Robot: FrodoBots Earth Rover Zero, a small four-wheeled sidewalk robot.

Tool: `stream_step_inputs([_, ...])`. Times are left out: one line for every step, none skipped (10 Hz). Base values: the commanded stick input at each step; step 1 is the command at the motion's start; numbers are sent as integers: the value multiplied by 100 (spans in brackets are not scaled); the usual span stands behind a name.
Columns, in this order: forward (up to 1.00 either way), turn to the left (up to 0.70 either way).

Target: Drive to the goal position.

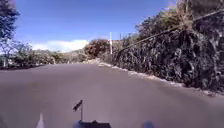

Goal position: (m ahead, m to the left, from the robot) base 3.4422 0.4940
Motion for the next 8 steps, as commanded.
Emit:
stream_step_inputs([100, 0])
stream_step_inputs([100, 0])
stream_step_inputs([100, 0])
stream_step_inputs([100, 0])
stream_step_inputs([100, 0])
stream_step_inputs([100, 0])
stream_step_inputs([100, 0])
stream_step_inputs([100, 0])
